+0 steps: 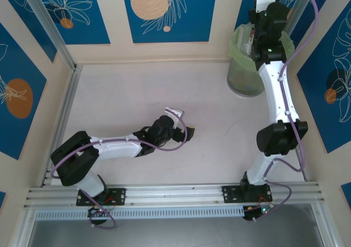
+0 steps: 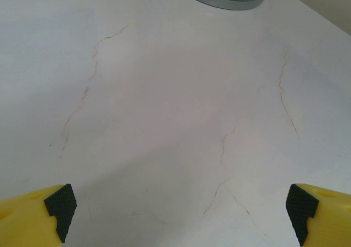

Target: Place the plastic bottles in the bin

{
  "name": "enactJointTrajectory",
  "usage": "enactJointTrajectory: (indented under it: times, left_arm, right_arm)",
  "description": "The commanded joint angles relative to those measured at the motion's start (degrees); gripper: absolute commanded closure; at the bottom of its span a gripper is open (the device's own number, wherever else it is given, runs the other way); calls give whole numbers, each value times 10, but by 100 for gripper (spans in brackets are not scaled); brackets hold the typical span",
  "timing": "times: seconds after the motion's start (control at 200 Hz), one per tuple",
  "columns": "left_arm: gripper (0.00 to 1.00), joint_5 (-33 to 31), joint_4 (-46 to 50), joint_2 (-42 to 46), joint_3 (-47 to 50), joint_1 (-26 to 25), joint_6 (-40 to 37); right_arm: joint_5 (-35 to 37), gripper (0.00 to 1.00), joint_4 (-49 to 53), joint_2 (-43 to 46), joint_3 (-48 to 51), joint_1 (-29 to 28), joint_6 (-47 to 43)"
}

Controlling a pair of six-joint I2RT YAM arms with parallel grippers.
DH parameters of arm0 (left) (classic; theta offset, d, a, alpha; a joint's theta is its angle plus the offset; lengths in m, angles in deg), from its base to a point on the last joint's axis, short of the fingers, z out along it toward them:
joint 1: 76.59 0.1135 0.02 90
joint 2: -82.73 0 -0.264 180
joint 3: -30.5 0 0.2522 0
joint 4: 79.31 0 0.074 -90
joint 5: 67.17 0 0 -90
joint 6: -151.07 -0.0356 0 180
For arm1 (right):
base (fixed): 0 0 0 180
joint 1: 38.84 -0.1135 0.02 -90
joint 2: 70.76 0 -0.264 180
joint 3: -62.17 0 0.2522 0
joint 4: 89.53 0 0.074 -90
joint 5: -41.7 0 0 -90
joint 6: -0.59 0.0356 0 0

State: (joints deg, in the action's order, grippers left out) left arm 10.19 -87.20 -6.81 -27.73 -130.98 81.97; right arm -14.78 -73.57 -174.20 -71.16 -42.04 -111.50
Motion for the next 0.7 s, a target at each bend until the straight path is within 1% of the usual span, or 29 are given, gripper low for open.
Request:
enactJointTrajectory:
  times: [0.0,0.045,0.085,0.24,0.33,0.395,0.415,0.465,0.495,0.535,0.625,0.695]
  left_arm:
    - [0,-19,6,0,-4,6,10]
    - [0,-17,6,-3,-5,6,12]
    - [0,-14,7,-5,-7,6,14]
    - [0,-13,8,-3,-8,6,18]
    - [0,-20,8,-1,-3,6,18]
    - [0,-22,8,-1,0,6,18]
    - [0,-21,9,-1,0,6,18]
    - [0,-22,9,-1,2,6,21]
    - [0,-23,9,-1,3,6,22]
    - [0,-25,10,0,5,6,24]
    - [0,-31,10,3,9,6,27]
    - [0,-34,11,6,10,6,26]
  right_arm:
    - [57,100,68,-9,-28,-11,42]
    - [71,100,50,-17,-19,-16,45]
    - [94,100,27,-31,-18,-18,29]
    - [177,100,-74,-105,-33,-21,-101]
    - [192,100,-130,-130,-22,-21,-159]
    - [189,99,-150,-140,-14,-17,-171]
    - [187,96,-147,-141,-13,-15,-168]
    - [188,86,-132,-150,-17,-11,-153]
    - [192,80,-150,-155,-15,-12,-172]
    - [197,73,-156,-161,-24,-13,-177]
    - [203,54,-71,-173,-74,-10,-138]
    - [206,31,5,-183,-124,-6,-99]
